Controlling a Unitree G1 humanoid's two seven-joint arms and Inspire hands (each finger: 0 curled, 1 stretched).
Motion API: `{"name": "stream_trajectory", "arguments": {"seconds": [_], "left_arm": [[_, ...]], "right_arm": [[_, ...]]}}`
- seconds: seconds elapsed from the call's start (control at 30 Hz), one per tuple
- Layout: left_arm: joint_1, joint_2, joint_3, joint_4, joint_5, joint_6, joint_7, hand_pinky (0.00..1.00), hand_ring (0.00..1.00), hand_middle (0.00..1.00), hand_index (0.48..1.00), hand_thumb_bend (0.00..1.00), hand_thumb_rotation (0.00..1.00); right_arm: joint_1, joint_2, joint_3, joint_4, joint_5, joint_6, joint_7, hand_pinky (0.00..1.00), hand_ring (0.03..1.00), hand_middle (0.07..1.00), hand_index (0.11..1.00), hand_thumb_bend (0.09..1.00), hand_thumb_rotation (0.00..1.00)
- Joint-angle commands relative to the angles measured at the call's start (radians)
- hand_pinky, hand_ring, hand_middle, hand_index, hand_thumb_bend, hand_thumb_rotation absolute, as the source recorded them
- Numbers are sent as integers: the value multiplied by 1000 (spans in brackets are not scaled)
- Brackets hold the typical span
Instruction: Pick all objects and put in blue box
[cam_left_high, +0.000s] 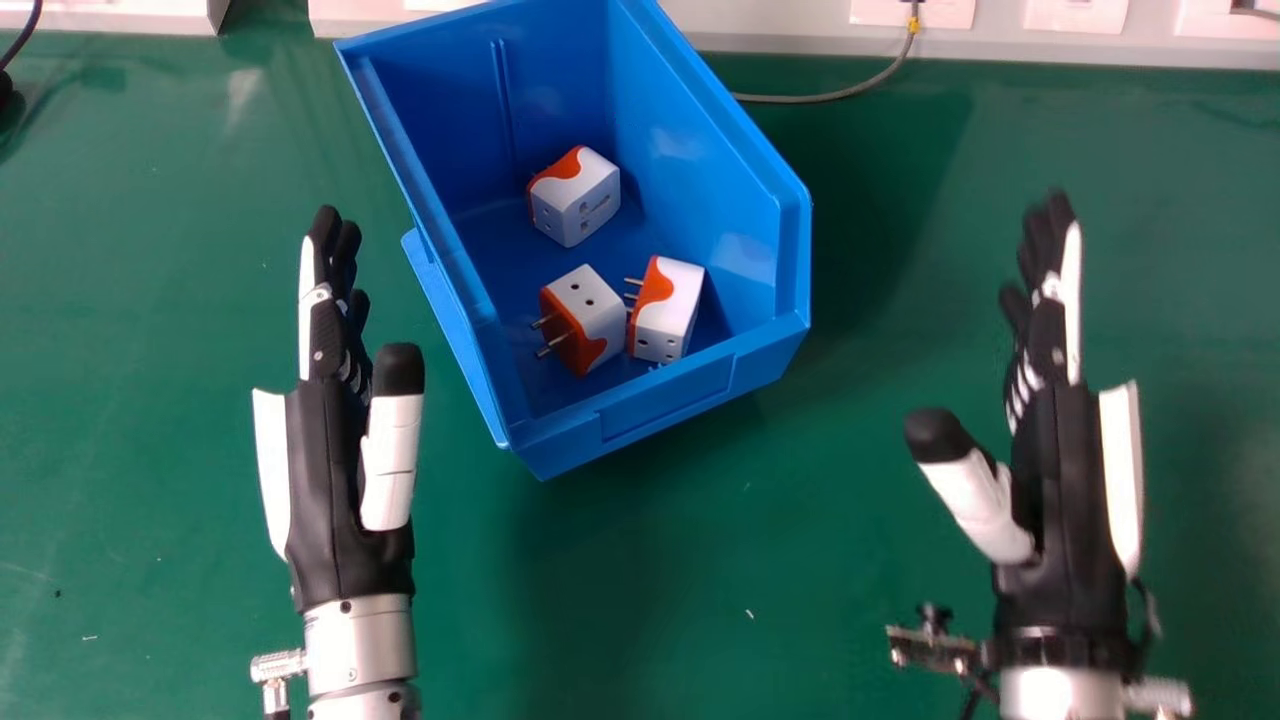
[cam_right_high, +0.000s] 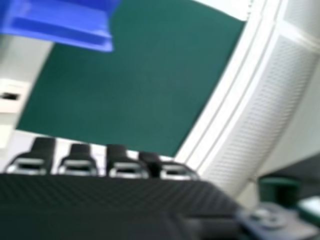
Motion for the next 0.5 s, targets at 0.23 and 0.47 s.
{"name": "stream_trajectory", "arguments": {"seconds": [0.23,0.47], "left_arm": [[-12,-7,-3,-9,-12,-5,-53,978,980,965,952,962,929],[-3,-24,-5,-10,-15,-21,-66,970,973,959,946,948,937]], "right_arm": [[38,72,-58,-116,-45,6,63,966,1000,1000,1000,970,997],[79,128,-75,-129,-100,-34,54,978,1000,1000,1000,961,1000]]}}
